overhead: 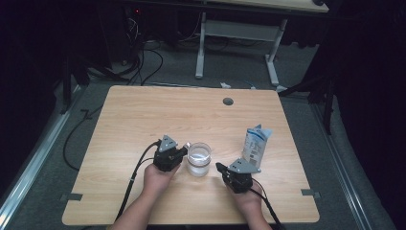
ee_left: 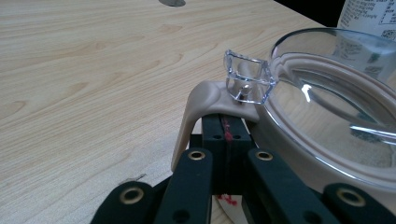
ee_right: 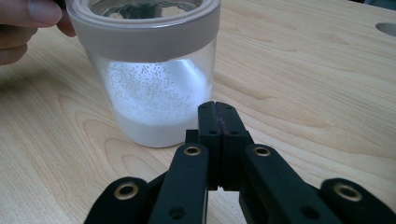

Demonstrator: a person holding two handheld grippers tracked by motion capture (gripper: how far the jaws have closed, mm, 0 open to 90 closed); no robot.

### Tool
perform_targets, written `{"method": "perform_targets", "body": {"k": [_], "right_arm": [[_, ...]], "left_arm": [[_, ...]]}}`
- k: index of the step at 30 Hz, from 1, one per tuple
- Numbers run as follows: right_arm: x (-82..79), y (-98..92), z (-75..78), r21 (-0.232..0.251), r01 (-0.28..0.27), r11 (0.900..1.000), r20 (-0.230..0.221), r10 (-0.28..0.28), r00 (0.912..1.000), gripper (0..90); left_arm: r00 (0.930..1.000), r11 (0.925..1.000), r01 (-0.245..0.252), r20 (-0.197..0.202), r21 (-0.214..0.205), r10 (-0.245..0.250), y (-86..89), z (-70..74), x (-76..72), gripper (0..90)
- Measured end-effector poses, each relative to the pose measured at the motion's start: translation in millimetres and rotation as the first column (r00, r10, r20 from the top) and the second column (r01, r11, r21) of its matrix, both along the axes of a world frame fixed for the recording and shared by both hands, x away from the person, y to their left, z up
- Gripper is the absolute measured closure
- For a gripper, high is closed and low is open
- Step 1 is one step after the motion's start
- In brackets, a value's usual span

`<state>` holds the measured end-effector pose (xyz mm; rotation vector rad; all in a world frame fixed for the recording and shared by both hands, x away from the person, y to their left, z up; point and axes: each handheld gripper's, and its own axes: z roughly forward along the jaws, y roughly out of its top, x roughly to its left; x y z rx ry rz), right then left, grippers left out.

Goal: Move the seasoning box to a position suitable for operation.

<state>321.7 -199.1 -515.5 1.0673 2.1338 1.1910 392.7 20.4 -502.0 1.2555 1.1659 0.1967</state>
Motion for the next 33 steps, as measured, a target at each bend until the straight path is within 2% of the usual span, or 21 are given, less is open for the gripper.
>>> {"method": "perform_targets", "body": {"k": [5,10,16,22,30,33], "right_arm": [[-0.4,0.1,0.1,0.001,-0.001,1.0000,0.001,0.001,1.0000,89.8],[-1.1,-0.1,0.4,0.005,-0.003,1.0000,-0.001,0.003,1.0000,89.8],[-1.0,1.4,0.8,0.002,-0.006,1.0000,0.006,0.006,1.0000,89.7],[-0.6,-1.6,0.9,0.007,-0.001,1.0000,0.007,0.001,1.0000,89.5],[-0.8,-4.0,2.3,0.016,0.005,0.9999,0.007,-0.005,1.0000,89.6],[-0.7,-3.3,1.7,0.013,0.005,0.9999,0.006,-0.005,1.0000,89.6]], "left_arm": [[0.9998,1.0000,0.000,0.017,-0.009,0.000,6.8,1.3,-13.2,90.0],[0.9988,0.9993,-0.038,0.032,0.002,0.038,21.6,-2.8,-25.2,90.0],[0.9963,0.9965,-0.080,0.033,0.024,0.079,22.6,-7.2,-16.4,90.0],[0.9975,0.9972,-0.064,0.033,0.040,0.063,14.2,-6.6,-8.8,88.4],[0.9974,0.9963,-0.068,0.029,0.053,0.067,10.9,-6.6,-4.3,89.6],[0.9965,0.9958,-0.080,0.025,0.045,0.079,12.7,-5.8,-1.7,89.9]]}}
